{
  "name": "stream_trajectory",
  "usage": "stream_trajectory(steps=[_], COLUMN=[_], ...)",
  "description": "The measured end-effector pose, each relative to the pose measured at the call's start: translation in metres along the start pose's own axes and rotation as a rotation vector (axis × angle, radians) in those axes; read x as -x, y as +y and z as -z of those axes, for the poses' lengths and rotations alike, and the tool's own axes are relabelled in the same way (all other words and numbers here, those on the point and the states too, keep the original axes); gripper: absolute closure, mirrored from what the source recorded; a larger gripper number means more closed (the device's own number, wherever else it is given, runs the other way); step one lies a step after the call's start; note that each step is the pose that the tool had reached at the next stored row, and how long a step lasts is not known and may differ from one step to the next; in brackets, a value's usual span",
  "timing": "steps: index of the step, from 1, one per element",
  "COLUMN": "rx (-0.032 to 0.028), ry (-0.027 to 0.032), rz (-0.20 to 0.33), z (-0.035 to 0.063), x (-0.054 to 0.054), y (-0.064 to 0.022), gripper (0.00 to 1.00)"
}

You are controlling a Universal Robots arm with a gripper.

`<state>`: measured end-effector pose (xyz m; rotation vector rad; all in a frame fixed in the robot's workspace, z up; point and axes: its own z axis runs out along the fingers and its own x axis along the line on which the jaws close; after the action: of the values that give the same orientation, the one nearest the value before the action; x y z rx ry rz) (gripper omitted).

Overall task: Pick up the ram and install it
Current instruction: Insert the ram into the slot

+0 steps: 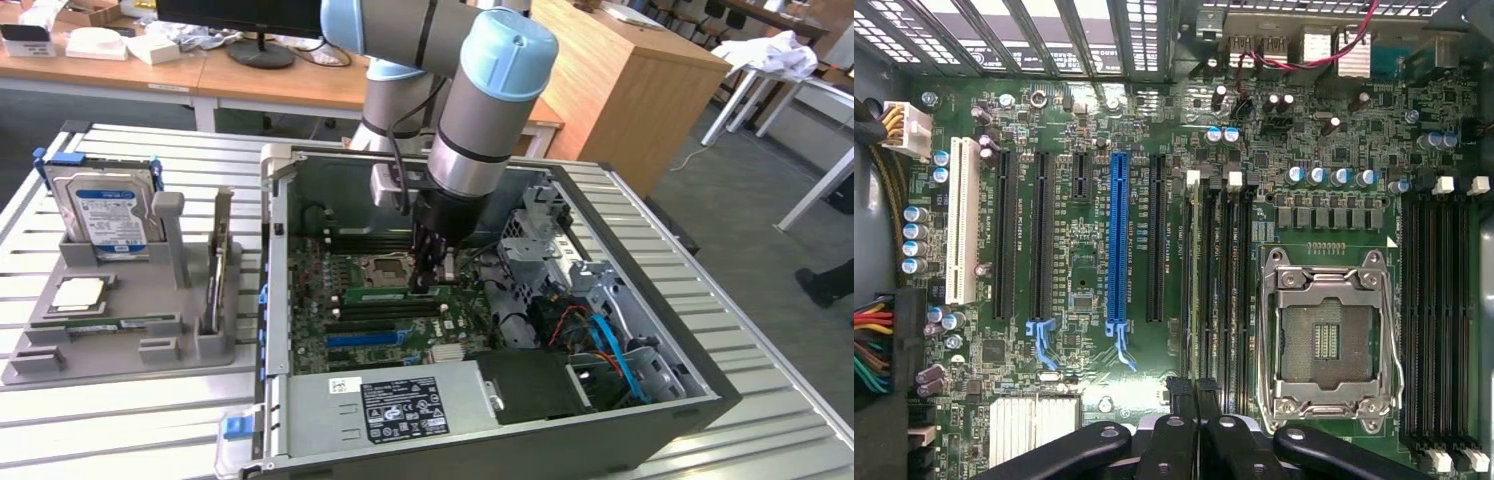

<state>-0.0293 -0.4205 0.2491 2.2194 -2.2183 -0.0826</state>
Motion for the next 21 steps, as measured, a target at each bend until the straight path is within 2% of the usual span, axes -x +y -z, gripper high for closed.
stream_trajectory(steps=[15, 21], rx=[-0.0004, -0.0012], ry=[-0.0001, 0.0000], rz=[0.000, 0.000], z=[-0.0035, -0.0040], x=[-0.0001, -0.0001], y=[-0.0001, 0.0027], gripper=[0.89, 0.89])
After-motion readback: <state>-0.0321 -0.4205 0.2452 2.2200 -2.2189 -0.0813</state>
